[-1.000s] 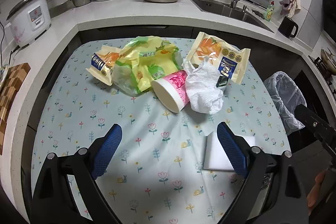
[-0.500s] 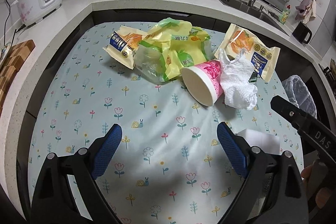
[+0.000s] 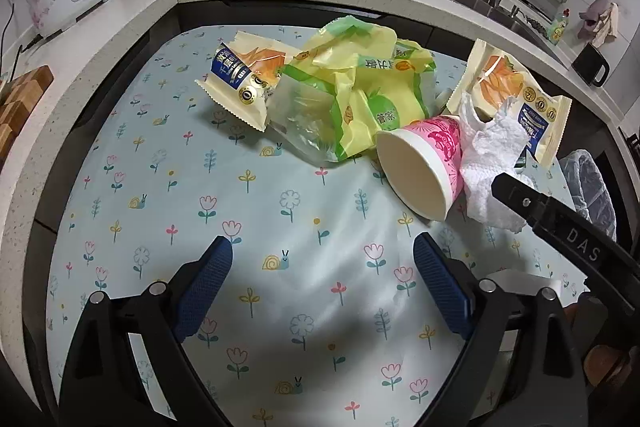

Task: Collect trash
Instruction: 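Grasp the white paper towel with the right tool while the left tool grasps the pink paper cup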

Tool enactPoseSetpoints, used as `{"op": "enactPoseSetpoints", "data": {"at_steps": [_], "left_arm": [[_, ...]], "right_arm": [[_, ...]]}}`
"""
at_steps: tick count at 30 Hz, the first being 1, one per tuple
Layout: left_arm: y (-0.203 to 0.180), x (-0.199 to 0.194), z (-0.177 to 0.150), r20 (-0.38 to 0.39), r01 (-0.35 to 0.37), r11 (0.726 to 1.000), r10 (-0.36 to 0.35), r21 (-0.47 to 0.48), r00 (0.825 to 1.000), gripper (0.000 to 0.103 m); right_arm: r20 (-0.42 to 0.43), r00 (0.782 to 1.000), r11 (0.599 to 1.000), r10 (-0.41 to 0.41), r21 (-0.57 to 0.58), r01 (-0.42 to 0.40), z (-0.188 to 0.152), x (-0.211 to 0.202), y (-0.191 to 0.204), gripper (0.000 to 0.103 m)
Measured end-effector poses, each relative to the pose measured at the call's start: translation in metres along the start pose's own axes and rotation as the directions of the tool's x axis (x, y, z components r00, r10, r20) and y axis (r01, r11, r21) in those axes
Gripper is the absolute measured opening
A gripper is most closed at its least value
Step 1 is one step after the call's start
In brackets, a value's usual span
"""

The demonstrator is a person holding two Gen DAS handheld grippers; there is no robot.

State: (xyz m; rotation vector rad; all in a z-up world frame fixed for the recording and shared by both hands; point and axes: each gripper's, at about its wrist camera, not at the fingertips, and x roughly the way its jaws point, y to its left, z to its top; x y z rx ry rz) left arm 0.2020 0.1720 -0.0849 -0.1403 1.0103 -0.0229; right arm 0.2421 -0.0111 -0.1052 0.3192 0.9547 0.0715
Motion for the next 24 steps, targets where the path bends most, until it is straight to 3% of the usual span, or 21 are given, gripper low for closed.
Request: {"op": "enactPoseSetpoints", "data": {"at_steps": [5,6,18,24], "left_arm": [[-0.002,0.006,0.005,-0.009,0.014,1.000,-0.014,-0.006,1.000,0.088],[-0.004,0.006,0.005,-0.010,0.017,1.000,-0.017,-0.006,1.000,0.088],[-0.037,0.009,0.010,-0.006,0.059,0.998,-0.059,0.026,0.998,0.088],[-0.054,0.018,0.015,-0.014,0.076,0.997,-0.076,0.029,0.997,0.088]], "right_arm": [[-0.030,0.999,1.000,0.017,-0.019,-0.018,-0.004,0.006,0.001,0.011],[-0.027,0.999,0.999,0.025,-0.025,-0.026,-0.005,0.004,0.001,0.008],[0.137,0.989,0.999,0.049,-0.030,-0.045,0.001,-0.069,-0.017,0.005],[0.166,0.985,0.999,0.051,0.005,-0.052,0.006,-0.083,-0.036,0.005]]}}
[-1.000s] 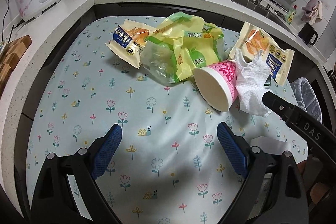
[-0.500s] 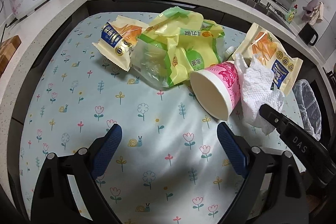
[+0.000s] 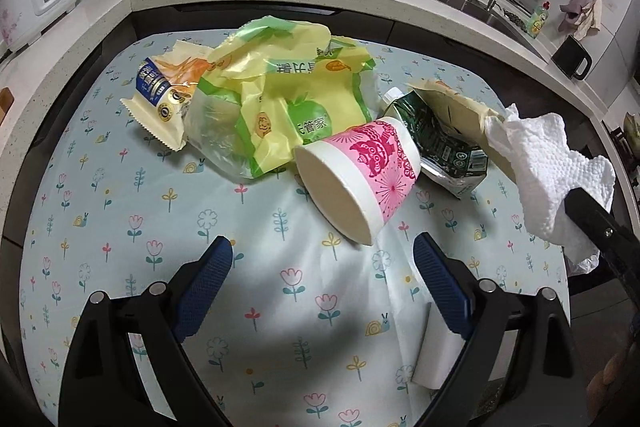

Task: Collect trash
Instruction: 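Grasp the white paper towel with the right tool while the left tool grasps the pink paper cup, then carry the paper towel over the bin with the right tool while the left tool lifts the cup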

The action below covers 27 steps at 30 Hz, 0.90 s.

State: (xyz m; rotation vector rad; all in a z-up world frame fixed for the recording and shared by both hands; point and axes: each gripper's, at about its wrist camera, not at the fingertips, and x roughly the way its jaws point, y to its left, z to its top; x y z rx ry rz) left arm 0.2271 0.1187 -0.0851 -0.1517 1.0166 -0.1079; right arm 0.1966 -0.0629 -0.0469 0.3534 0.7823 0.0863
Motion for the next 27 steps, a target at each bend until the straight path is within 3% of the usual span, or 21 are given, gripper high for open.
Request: {"op": "enactPoseSetpoints", "data": {"at_steps": [6,9,11,14,16,22,27], "left_arm": [[-0.017,0.019,0.011,-0.007,0.026,1.000,-0.026,0.008,1.000,0.084],[-0.026,0.031,0.017,-0.018,0.031,0.999,-0.030,0.021,0.999,0.072],[-0.031,0.039,0.019,-0.026,0.024,0.999,-0.023,0.025,0.999,0.070],[-0.038,0.045,0.019,-0.042,0.033,0.999,-0.031,0.037,0.999,0.054],[-0.042,0.046,0.018,-0.048,0.039,0.998,-0.036,0.048,0.998,0.038],[-0.054,0.034,0.010,-0.038,0.055,0.994,-0.052,0.093,0.998,0.012],[-0.062,0.011,0.003,-0.011,0.064,0.992,-0.063,0.108,0.998,0.006]], "right_arm": [[0.002,1.000,1.000,0.008,0.019,-0.008,0.000,0.000,-0.012,0.005],[0.000,1.000,1.000,0.010,0.028,-0.010,0.000,0.000,-0.019,0.006],[0.001,1.000,0.999,0.010,0.032,-0.010,0.000,0.000,-0.022,0.006],[0.006,1.000,0.999,0.007,0.032,-0.008,0.001,-0.003,-0.026,0.005],[0.014,1.000,0.999,0.006,0.039,-0.006,0.001,-0.006,-0.030,0.005],[0.031,1.000,0.998,0.000,0.068,-0.002,0.002,-0.018,-0.041,0.006],[0.046,0.999,0.997,0.001,0.077,-0.005,0.000,-0.030,-0.046,0.005]]}}
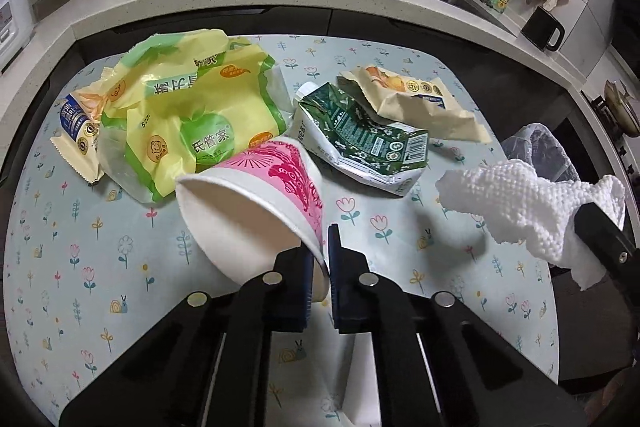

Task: Collect trash
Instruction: 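Carry the paper towel over the bin with the right tool while the left tool lifts the cup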

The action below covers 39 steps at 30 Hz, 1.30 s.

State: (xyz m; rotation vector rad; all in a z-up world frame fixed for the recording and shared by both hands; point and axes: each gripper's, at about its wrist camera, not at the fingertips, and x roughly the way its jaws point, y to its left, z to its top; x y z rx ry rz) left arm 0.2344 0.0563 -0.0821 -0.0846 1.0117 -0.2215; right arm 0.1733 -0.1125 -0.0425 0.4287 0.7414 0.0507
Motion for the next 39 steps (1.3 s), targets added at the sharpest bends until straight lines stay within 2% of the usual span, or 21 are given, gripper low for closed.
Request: {"op": "enactPoseSetpoints", "data": {"at_steps": [11,20,31,39], "left_arm": [[-0.045,-0.053,-0.017,0.060,0.027,0.997,-0.031,0.077,0.998,0.004],[-0.085,-0.078,-0.026,0.092,0.050,0.988,-0.064,0.146,0.994,0.003],[-0.141,-0.092,-0.031,0.108,0.082,0.968,-0.111,0.237,0.988,0.003],[-0.187,-0.091,-0.029,0.104,0.115,0.944,-0.154,0.308,0.983,0.003]], "right_arm": [[0.051,0.999,1.000,0.003,0.021,-0.004,-0.001,-0.039,-0.013,0.006],[0.093,0.996,0.999,-0.007,0.044,0.003,-0.001,-0.069,-0.031,0.006],[0.147,0.989,0.997,-0.025,0.081,0.013,0.003,-0.101,-0.059,0.006],[0.182,0.981,0.990,-0.074,0.128,0.051,0.010,-0.122,-0.095,0.006]]}}
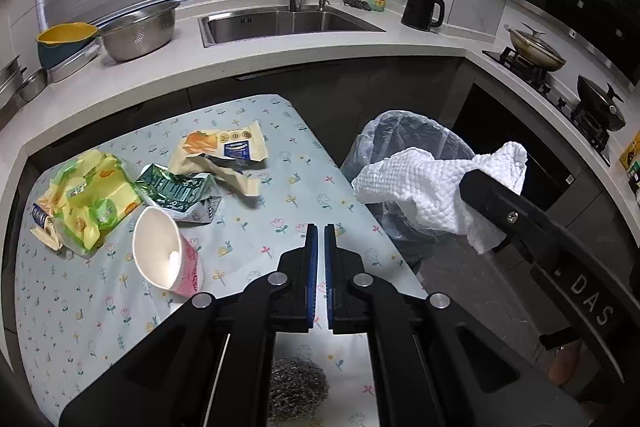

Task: Collect trash
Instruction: 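Carry the paper towel over the bin with the right tool while the left tool lifts the cup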

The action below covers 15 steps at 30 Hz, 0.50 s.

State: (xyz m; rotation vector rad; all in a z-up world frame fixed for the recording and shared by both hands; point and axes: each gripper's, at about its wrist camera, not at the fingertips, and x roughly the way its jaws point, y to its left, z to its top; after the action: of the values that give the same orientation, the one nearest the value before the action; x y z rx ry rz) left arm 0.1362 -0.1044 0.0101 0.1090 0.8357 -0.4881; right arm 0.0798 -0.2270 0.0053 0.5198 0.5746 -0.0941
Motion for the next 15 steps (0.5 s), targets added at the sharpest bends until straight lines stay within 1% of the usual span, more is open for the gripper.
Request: {"op": "enactPoseSetpoints", "data": {"at_steps": [9,12,14,15], "left_arm": [[-0.045,0.019,0.009,-0.014,0.054,0.995,-0.054,0.078,0.998,0.003],[-0.053,0.024,0.009,-0.024,0.061,0.995,-0.059,0.084,0.998,0.003],[-0.051,0.026,0.008,-0.033,0.061,0.995,-0.059,0.078,0.998,0.003],[-0.048,0.027,0.008,-0.037,0.053,0.996,-0.050,0.070,0.998,0.005]], "right_arm": [[0.032,0.998,0.997,-0.057,0.046,0.055,0.014,-0.009,-0.043,0.006],[0.034,0.997,0.996,-0.067,0.066,0.065,0.016,-0.009,-0.054,0.006],[0.028,0.997,0.995,-0.071,0.072,0.069,0.015,-0.007,-0.059,0.006],[0.024,0.997,0.995,-0.071,0.072,0.069,0.015,-0.006,-0.059,0.006]]}}
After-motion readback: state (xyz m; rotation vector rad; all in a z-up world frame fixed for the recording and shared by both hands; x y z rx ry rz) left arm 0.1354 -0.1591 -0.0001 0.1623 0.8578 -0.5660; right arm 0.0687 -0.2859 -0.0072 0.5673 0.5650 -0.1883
